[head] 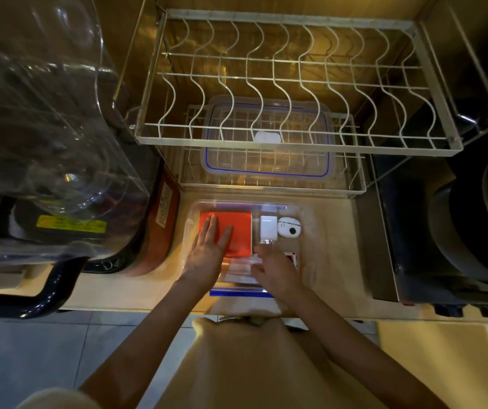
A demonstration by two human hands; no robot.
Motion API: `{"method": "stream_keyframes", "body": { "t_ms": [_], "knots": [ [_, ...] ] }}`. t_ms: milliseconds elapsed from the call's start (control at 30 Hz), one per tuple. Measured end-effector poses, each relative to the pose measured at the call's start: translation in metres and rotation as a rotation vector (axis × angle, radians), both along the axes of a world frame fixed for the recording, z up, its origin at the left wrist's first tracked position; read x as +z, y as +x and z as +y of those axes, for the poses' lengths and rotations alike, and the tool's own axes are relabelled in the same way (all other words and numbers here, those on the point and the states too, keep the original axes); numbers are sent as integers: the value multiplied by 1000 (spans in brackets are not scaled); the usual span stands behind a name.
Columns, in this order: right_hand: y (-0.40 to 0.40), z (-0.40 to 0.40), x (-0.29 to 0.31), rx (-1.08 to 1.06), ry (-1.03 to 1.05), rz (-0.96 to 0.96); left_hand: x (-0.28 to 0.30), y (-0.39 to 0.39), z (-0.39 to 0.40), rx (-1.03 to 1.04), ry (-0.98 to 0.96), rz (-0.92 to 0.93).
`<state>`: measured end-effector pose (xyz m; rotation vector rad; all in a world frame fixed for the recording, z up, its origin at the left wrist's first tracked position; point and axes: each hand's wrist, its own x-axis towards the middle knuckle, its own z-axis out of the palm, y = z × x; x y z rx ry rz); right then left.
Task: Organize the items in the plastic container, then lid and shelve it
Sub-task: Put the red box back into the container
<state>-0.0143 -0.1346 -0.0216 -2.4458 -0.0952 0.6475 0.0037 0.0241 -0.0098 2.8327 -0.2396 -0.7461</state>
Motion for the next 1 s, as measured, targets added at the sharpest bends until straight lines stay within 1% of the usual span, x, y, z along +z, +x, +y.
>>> {"method": "stream_keyframes", "body": {
  "t_ms": [67,133,167,233,333,433,567,667,833,1000],
  "knots": [
    [1,-3,0,7,-5,3,8,-2,3,45,-72,-48],
    [1,-12,0,-37,7,-33,16,-8,10,66,-165,-143],
    [1,-18,1,-69,20,-45,19,-14,14,55,-206,-177],
    [1,-31,4,-81,37,-11,23,-27,20,2,-237,-182],
    [3,-42,6,45,14,155,23,-41,19,-60,-204,-78],
    [7,-40,6,77,15,256,21,-46,13,-87,-170,-42],
    [12,-31,3,149,-56,190,21,-47,1,-76,-99,-6],
    [11,-28,-1,147,-70,172,17,-48,-5,-30,-78,-7],
    [11,-29,-5,89,-7,140,9,-49,-6,-31,-62,-32],
    [12,-37,9,18,105,120,14,-46,-3,19,-134,-57]
  ]
}}
